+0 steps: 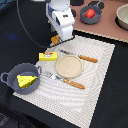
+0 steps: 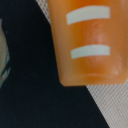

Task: Interact with the objects in diverse but meaningful ways.

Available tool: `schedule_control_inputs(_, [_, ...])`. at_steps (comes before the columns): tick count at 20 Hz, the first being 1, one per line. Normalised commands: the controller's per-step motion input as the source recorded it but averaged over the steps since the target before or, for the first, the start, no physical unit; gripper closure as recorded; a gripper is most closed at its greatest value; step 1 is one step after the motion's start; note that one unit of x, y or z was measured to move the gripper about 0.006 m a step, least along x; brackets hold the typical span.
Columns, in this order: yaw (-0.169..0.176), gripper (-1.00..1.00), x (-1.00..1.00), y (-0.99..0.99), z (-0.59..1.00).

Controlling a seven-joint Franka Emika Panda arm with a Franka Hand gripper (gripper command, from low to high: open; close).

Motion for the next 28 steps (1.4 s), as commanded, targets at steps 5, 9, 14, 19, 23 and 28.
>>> schedule_control_inputs(5, [-0.041,-1.0,0.41,0.07,-0.1])
schedule_control_inputs(9, [-0.042,1.0,0.36,0.13,-0.16])
schedule_control_inputs(14, [-0.027,1.0,0.23,0.16,-0.2])
schedule_control_inputs(19, [-0.011,1.0,0.12,0.2,-0.26])
schedule_control_inputs(23, [0.0,1.0,0.15,0.28,0.1])
schedule_control_inputs(28, [0.0,1.0,0.32,0.56,1.0])
